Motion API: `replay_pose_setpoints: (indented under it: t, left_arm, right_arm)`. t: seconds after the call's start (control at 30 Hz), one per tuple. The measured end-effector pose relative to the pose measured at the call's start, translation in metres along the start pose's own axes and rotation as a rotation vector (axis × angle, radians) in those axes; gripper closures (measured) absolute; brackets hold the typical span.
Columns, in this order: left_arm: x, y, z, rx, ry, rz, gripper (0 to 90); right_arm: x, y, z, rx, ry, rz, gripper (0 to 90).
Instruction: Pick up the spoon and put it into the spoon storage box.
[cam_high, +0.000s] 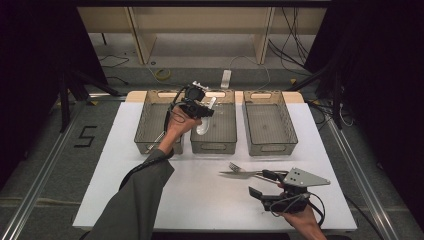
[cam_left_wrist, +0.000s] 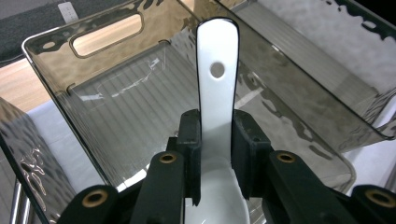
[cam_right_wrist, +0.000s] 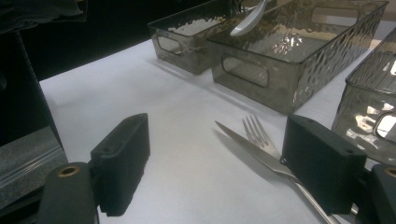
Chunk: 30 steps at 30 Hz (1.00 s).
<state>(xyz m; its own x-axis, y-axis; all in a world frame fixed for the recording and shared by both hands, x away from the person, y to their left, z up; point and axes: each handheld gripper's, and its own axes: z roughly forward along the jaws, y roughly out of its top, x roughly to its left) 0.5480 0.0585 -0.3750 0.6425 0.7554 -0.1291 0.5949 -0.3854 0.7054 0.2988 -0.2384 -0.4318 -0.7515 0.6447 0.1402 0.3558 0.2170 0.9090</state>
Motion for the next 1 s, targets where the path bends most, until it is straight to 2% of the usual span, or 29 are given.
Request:
replay_pose_setpoints:
  t: [0.4,0.6,1.0]
  left_arm:
    - [0.004,-0.005,0.003,0.006,-0.003,-0.019,74.0]
    - [0.004,-0.01,0.008,0.025,-0.005,-0.021,73.9]
    - [0.002,-0.012,0.014,0.045,-0.008,-0.011,73.9]
  right_arm:
    - [0.001,0.0,0.001,0.0,0.0,-0.001,24.2]
    - [0.0,0.0,0.001,0.0,0.0,0.0,24.3]
    - [0.001,0.0,0.001,-0.002,0.001,0.0,24.2]
